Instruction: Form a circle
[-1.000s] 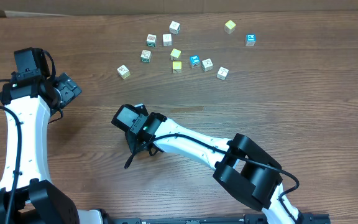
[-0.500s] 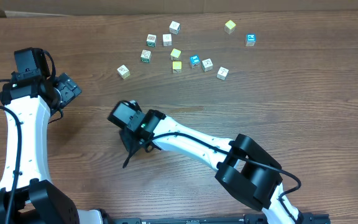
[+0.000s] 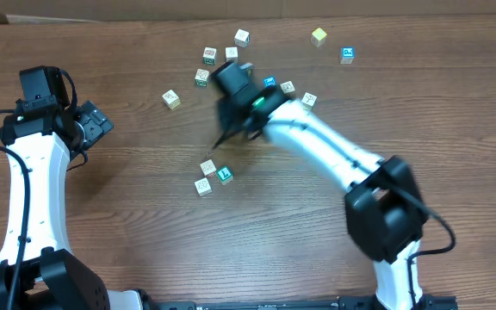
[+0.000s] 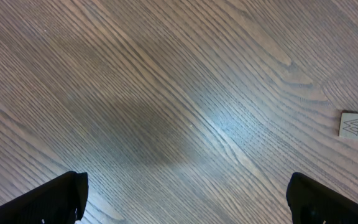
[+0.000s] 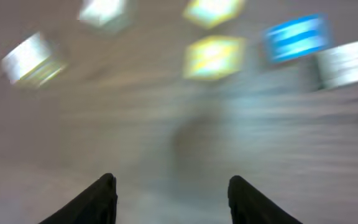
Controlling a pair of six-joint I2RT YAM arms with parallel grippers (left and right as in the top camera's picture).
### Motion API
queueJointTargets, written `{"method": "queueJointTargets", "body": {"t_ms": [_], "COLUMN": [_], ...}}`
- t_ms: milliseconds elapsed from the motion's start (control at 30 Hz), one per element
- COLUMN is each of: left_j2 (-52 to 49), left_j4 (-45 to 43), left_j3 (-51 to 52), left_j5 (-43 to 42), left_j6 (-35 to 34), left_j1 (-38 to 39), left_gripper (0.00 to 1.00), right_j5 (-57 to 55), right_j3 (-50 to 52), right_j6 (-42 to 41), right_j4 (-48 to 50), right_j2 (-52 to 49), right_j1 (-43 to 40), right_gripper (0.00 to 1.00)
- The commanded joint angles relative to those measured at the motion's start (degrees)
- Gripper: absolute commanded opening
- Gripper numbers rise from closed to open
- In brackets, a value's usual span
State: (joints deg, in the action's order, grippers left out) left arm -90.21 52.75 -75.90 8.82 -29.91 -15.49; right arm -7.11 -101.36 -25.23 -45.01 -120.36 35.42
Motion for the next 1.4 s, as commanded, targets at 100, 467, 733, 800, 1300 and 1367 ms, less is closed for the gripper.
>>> {"method": "queueJointTargets", "body": {"t_ms": [100,467,733,800,1300,1367], "left_j2": [0.52,0.52,0.52,0.52,0.52,0.52], "left_j4": [-0.11,-0.11,-0.11,-0.09,-0.07,-0.11], "left_j3": [-0.66,-0.66,-0.66,-0.66,-0.66,-0.66], "left_j5": [0.33,0.35,0.35,0.33,0.35,0.35], "left_j6": [-0.76,-0.76,-0.76,-0.76,-0.76,-0.76], "left_j1": [0.13,0.13,0.13,0.13,0.13,0.13], "left_gripper": [1.00,1.00,1.00,0.99,0.99,1.00], "right_j5": [-1.40,-1.18,-0.61,-0.33,-0.39,-0.63], "right_j3": [-0.74,-0.22,-0.22,-0.22,-0.22,-0.22], "right_j6": [-0.24,-0.15,1.40,3.56,4.22,2.82], "right_j4": [0.09,2.54,7.13,9.20,4.26,2.23], "right_j2": [-0.20,-6.62,-9.01,-9.01,-9.01,-9.01], "right_j1": [-11.76,-19.15,-18.93,-18.86,-18.78,-19.04], "right_gripper": [0.69,0.82,0.84,0.84,0.77,0.77]}}
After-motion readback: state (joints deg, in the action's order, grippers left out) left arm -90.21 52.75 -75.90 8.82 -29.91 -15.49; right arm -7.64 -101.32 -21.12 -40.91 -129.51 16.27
